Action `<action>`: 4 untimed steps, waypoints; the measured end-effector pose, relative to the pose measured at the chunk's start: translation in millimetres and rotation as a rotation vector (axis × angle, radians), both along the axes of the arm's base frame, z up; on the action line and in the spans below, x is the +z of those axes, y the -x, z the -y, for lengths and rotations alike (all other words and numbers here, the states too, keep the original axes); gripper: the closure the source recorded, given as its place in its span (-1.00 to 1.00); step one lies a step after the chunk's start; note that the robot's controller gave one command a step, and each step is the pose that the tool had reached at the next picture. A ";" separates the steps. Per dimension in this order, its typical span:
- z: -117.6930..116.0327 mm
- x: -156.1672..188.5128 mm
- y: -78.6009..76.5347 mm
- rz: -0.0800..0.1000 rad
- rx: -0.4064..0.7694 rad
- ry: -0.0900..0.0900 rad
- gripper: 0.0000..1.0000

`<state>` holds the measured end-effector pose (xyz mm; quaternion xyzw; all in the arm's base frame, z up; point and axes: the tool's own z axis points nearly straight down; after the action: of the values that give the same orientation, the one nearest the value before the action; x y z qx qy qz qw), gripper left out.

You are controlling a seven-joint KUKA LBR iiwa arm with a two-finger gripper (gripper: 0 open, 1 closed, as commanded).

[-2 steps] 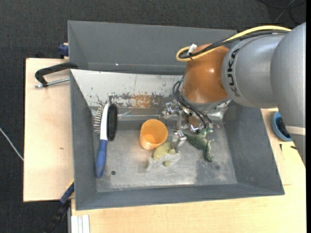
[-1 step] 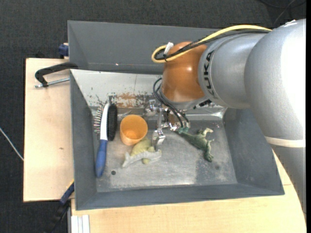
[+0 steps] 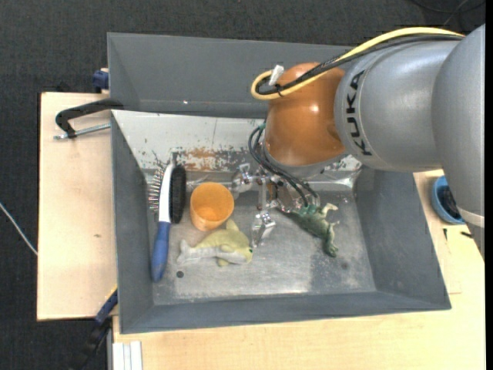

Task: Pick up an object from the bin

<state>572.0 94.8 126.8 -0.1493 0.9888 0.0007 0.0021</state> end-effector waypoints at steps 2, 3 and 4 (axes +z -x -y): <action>-54.4 -15.2 -29.1 0.008 0.176 -0.001 -1.00; -82.9 -25.6 -25.9 0.026 0.686 0.009 -1.00; -80.2 -25.8 -26.1 0.020 0.810 0.007 -1.00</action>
Offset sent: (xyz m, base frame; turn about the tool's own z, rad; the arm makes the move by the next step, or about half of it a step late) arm 0.0276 0.0506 -0.0001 -0.1093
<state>598.1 175.0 101.0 -0.5267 0.8500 -0.0031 0.0109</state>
